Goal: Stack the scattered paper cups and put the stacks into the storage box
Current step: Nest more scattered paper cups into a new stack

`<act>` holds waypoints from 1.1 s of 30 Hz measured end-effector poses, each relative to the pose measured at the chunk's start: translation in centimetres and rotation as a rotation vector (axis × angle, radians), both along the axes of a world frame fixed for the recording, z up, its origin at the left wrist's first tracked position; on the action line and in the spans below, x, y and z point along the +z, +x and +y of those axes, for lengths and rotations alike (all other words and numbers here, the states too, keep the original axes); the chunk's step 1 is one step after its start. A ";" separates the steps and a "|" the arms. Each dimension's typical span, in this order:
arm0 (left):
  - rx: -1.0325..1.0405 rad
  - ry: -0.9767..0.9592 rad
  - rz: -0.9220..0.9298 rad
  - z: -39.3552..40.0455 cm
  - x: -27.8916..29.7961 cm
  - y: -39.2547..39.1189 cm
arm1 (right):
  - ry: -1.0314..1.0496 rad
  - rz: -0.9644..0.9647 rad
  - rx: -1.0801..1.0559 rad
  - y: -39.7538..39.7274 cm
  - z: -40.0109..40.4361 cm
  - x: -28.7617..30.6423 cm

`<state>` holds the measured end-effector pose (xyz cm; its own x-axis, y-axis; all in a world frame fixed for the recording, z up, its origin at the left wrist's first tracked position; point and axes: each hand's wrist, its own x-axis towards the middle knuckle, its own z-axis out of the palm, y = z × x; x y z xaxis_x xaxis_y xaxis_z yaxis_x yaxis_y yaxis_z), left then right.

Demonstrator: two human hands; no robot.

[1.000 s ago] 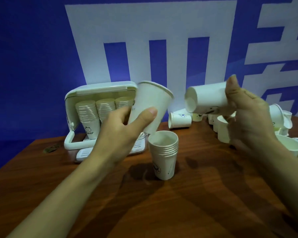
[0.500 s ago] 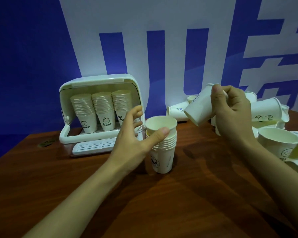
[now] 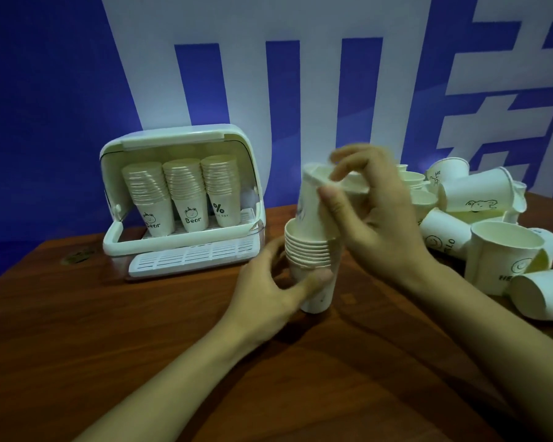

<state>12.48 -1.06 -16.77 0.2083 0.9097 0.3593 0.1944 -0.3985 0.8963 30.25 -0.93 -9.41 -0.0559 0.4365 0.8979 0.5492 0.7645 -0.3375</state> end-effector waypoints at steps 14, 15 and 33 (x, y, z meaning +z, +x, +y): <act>0.097 0.032 0.085 -0.1 -1.2 0.1 | -0.562 -0.585 -0.243 2.8 -0.8 2.0; 0.098 0.036 0.092 -0.1 -1.1 0.1 | -0.577 -0.637 -0.423 4.0 -0.8 2.7; 0.089 0.049 0.116 -0.2 -1.1 0.1 | -0.806 -0.675 -0.734 9.7 -1.2 4.6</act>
<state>12.57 -1.24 -17.83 0.1699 0.9086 0.3816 0.3320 -0.4174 0.8459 39.95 -2.15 -4.78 0.0889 0.9629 0.2548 0.9956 -0.0779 -0.0528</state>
